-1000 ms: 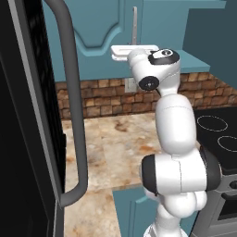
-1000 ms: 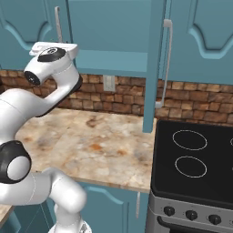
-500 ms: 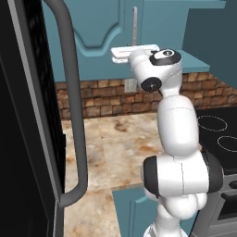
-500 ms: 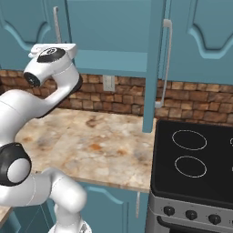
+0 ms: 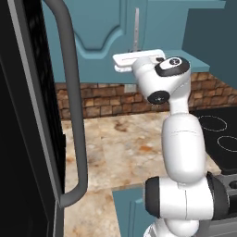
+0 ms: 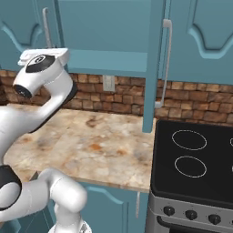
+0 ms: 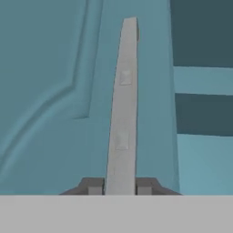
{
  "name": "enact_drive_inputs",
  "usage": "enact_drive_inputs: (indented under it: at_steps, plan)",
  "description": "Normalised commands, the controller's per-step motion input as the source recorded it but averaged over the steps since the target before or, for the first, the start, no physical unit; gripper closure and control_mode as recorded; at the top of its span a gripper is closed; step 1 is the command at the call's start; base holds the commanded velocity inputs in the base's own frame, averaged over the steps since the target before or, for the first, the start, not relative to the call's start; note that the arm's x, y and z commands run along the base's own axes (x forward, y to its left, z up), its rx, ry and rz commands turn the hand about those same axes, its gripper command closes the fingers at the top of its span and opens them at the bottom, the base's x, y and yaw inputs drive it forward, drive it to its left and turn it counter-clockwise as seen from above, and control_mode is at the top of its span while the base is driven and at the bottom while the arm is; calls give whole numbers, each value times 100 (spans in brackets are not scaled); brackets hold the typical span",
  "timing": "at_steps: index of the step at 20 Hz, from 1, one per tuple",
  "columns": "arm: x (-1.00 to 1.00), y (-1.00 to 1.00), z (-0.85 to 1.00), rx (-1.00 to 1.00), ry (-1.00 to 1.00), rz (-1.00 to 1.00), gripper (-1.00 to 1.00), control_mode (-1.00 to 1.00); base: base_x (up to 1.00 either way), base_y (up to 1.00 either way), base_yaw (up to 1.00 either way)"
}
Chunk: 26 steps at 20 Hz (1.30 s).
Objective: Open the cabinet, retrieve the rolling pin, and place it next to the meat on the cutting board to prepare for tenderizing.
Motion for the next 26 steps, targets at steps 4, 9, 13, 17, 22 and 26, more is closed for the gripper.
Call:
enact_drive_inputs:
  at_steps: [4, 9, 13, 17, 22, 26]
  plan:
    - [-89, 46, 0, 0, 0, 0, 100, -100, 0, 0, 0]
    - [-97, 64, 0, -2, 0, 0, 100, -100, 0, 0, 0]
    - [-96, 62, 0, -3, 0, 0, 100, -100, 0, 0, 0]
    - [-78, 53, 0, -2, 0, 0, 100, -100, 0, 0, 0]
    - [-15, 12, -2, -3, 2, 4, -100, -100, 0, 0, 0]
    - [-41, -16, 5, 11, -8, 2, -100, -100, 0, 0, 0]
